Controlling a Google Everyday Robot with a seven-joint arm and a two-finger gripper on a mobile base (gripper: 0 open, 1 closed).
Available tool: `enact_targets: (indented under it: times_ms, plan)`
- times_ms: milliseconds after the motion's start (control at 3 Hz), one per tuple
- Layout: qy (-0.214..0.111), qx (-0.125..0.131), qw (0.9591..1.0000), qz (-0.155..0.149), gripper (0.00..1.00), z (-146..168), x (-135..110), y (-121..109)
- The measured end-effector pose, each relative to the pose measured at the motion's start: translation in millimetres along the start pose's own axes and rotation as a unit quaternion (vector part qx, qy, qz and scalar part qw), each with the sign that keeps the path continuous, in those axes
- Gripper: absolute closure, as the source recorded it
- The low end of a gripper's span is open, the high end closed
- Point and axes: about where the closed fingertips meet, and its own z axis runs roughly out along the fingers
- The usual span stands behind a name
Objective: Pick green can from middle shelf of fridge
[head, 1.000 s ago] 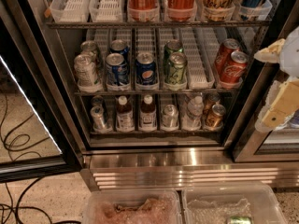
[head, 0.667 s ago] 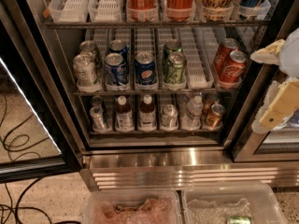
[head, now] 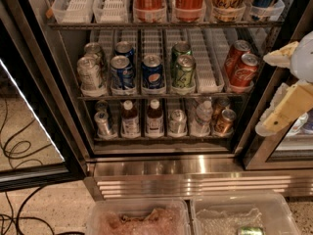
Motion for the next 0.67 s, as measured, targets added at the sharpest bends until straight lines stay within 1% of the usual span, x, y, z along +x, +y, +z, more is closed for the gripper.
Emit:
enact_targets:
  times_ms: [333,667]
  plan:
    - [-0.029,0.046,0.9953,0.080,0.00,6.2,-10.1,5.9]
    - [-0.043,0.071,0.9889,0.123,0.00,11.4,-13.0,-6.4]
